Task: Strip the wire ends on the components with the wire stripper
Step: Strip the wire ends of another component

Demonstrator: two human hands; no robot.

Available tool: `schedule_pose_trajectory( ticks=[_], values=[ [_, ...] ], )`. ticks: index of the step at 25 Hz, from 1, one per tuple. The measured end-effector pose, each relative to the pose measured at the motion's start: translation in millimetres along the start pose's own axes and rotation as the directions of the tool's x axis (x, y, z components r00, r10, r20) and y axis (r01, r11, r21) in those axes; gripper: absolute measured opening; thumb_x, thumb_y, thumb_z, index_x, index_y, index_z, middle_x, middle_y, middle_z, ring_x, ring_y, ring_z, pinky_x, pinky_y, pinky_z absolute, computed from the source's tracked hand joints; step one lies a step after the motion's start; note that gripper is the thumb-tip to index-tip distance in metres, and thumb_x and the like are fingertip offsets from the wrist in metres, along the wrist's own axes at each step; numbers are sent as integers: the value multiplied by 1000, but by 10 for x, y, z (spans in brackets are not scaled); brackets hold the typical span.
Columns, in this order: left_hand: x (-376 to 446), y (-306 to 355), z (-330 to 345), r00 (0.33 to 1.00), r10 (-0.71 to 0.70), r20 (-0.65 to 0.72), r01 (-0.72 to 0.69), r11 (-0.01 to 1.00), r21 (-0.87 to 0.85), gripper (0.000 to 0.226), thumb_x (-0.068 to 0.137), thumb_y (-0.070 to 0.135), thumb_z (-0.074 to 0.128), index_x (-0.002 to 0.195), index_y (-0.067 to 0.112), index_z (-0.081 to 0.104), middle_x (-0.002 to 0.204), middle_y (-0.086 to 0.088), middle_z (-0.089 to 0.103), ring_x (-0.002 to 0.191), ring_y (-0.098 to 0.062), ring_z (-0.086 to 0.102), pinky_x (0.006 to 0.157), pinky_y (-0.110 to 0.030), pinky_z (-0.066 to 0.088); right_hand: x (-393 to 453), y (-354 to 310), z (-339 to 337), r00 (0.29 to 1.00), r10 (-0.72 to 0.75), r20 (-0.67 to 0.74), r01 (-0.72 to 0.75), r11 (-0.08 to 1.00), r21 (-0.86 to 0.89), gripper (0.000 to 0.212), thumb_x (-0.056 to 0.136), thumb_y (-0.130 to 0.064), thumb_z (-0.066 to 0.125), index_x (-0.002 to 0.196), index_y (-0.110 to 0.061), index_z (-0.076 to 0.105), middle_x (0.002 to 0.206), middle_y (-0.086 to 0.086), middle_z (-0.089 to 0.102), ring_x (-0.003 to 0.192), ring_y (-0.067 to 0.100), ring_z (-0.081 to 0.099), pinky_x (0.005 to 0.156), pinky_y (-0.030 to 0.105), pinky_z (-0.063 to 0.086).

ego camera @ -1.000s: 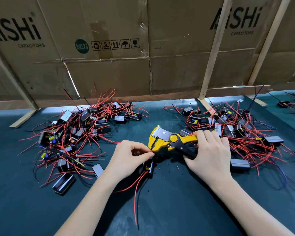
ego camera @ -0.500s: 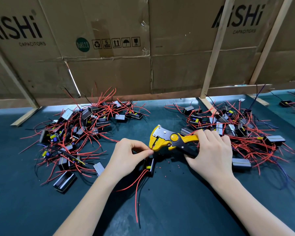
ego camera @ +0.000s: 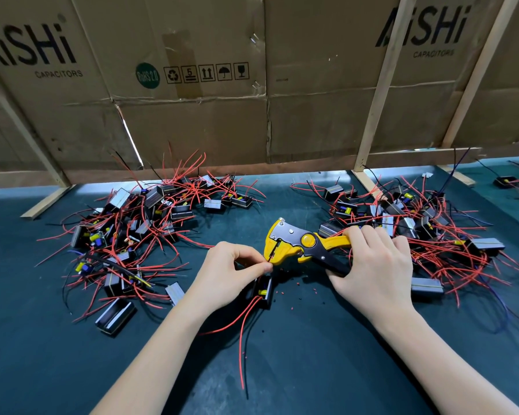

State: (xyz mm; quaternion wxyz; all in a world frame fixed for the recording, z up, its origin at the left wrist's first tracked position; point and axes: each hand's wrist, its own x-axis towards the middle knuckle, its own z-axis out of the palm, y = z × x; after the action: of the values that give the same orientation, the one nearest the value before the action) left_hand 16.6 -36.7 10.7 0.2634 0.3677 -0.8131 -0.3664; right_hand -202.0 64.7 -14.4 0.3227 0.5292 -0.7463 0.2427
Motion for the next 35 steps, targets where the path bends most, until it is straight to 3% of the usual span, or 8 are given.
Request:
schedule_pose_trajectory(
  ticks=[4,10,18,22,25,27,31,35],
  values=[
    [2,-6,10,1000,-14,2,14,1000,-18,13,84,21,75,71,20,76,63,5,69,55,1,55,60,-10,41,2,11,6,1000,-15,-16,15,1000,-1,44,69,-52,53,81,-11,61,70,4,55,69,31,54,66,37,27],
    [6,-27,2,1000,-19,17,19,1000,-7,13,84,23,75,71,22,77,65,3,70,57,-4,56,62,-15,43,-15,37,40,999,-32,7,32,999,-14,45,50,-41,84,74,-12,60,64,2,54,62,29,56,64,36,23],
    [-13,-4,-13,1000,-10,-2,10,1000,28,15,82,27,77,67,22,75,59,7,67,53,0,52,57,-10,39,-44,6,34,998,-3,-67,4,1000,19,44,61,-50,73,53,-14,49,45,1,48,38,27,35,52,29,32],
    [2,8,-25,997,-15,76,10,998,61,12,88,23,70,78,24,78,76,4,74,73,-13,65,73,-26,50,-48,41,78,999,46,2,-46,998,31,44,56,-47,83,63,-12,58,54,2,55,46,30,51,57,33,35],
    [-11,29,-31,991,-24,131,19,999,39,26,92,10,59,87,25,79,87,11,76,86,-2,68,82,-21,49,-28,77,83,993,114,35,-115,993,17,51,55,-47,87,79,-10,62,69,5,59,69,32,60,63,37,37],
    [-14,34,-27,990,0,140,-3,1000,25,30,91,3,57,95,24,77,90,8,76,89,-4,69,87,-23,51,-30,100,91,986,160,34,-161,987,16,55,56,-46,87,88,-8,63,76,7,60,79,34,59,66,40,40],
    [-28,24,-12,994,48,102,-44,998,-34,41,87,1,63,120,25,59,82,4,75,77,-17,66,78,-24,51,-22,97,92,982,186,40,-187,982,26,56,60,-47,84,91,-7,62,80,8,58,82,35,56,67,41,41],
    [-14,7,-8,999,-3,38,4,999,-33,31,83,6,72,106,21,57,77,11,76,72,-12,65,72,-17,47,-38,85,100,987,152,62,-152,988,1,56,59,-48,83,89,-7,61,80,8,58,82,35,55,67,41,40]
  ],
)
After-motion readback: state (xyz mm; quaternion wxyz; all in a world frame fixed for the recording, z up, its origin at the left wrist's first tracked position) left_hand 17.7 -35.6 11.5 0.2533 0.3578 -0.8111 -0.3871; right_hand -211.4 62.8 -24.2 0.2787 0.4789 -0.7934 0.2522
